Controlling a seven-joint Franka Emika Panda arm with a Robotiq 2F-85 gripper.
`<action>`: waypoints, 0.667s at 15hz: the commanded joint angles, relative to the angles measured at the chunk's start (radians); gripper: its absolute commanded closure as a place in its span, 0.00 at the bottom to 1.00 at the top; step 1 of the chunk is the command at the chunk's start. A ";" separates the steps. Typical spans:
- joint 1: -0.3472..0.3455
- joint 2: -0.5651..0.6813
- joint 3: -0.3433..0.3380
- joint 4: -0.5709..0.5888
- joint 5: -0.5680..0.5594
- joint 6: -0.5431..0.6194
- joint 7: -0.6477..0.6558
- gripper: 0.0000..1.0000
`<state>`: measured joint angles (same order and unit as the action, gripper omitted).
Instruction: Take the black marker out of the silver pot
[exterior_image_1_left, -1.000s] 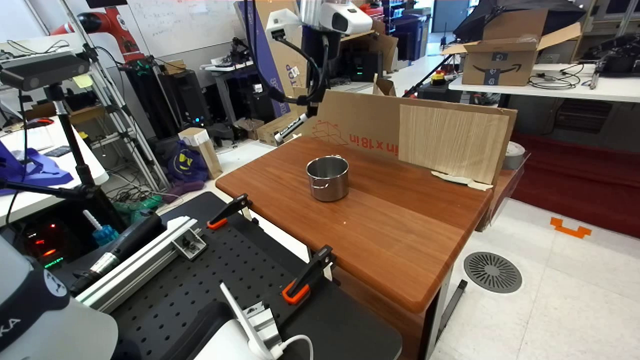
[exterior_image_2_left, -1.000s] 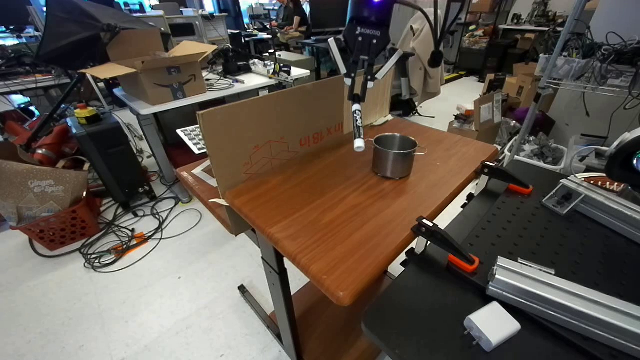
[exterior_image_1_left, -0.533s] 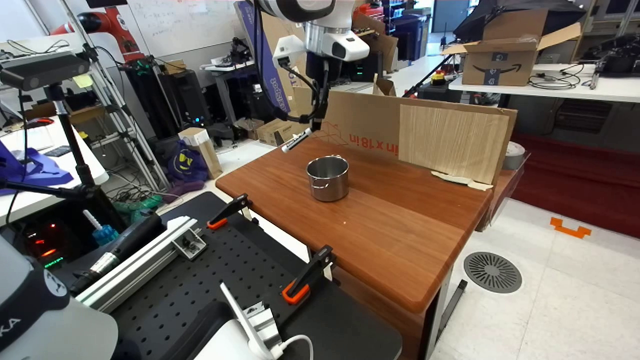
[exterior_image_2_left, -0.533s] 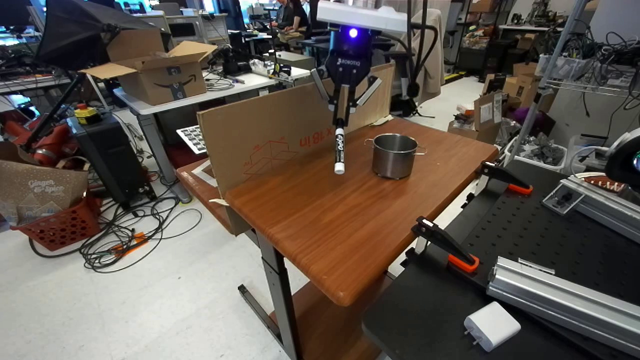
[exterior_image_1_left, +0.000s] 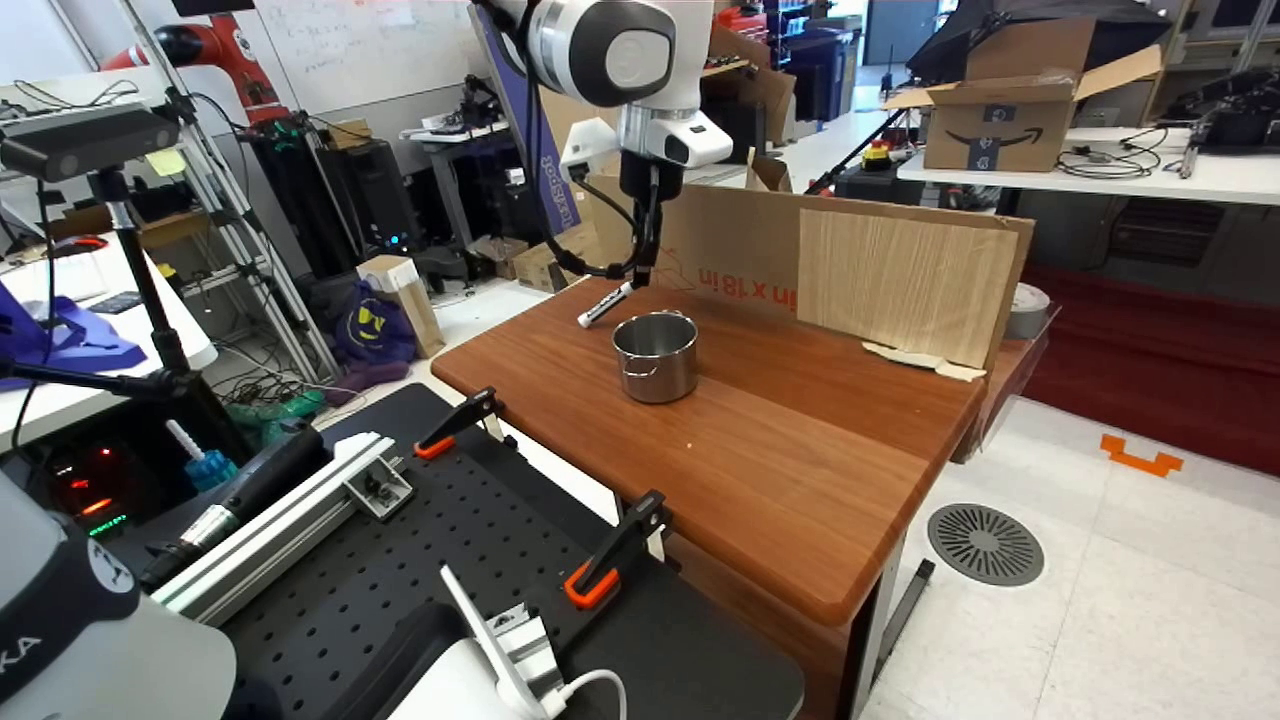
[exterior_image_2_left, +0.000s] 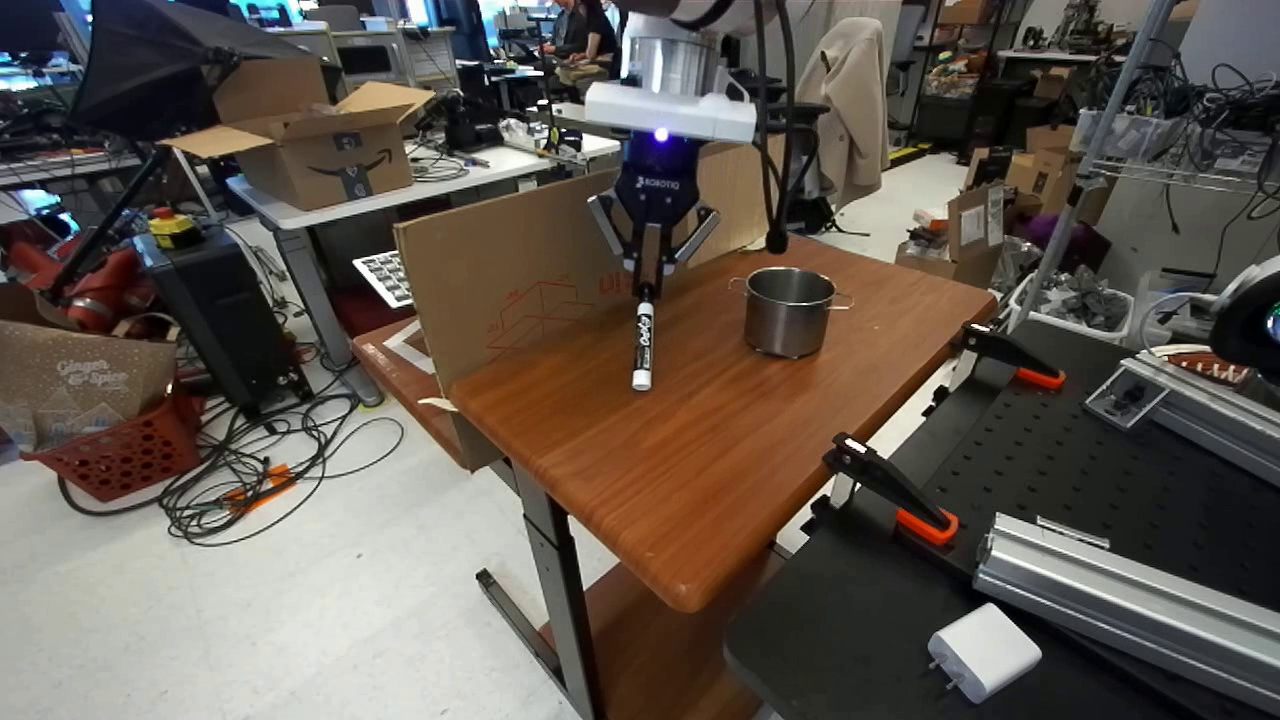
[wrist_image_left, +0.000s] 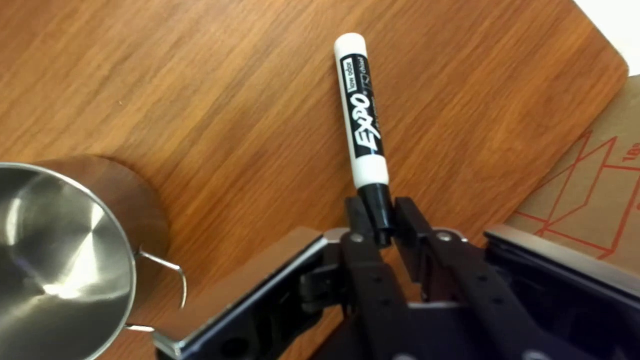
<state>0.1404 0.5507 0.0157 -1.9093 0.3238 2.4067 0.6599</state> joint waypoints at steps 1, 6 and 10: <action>0.040 0.066 -0.026 0.058 -0.057 0.025 0.058 0.95; 0.073 0.134 -0.045 0.104 -0.130 0.009 0.107 0.95; 0.089 0.165 -0.060 0.122 -0.180 0.000 0.139 0.95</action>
<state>0.2016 0.6837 -0.0156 -1.8232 0.1821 2.4179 0.7650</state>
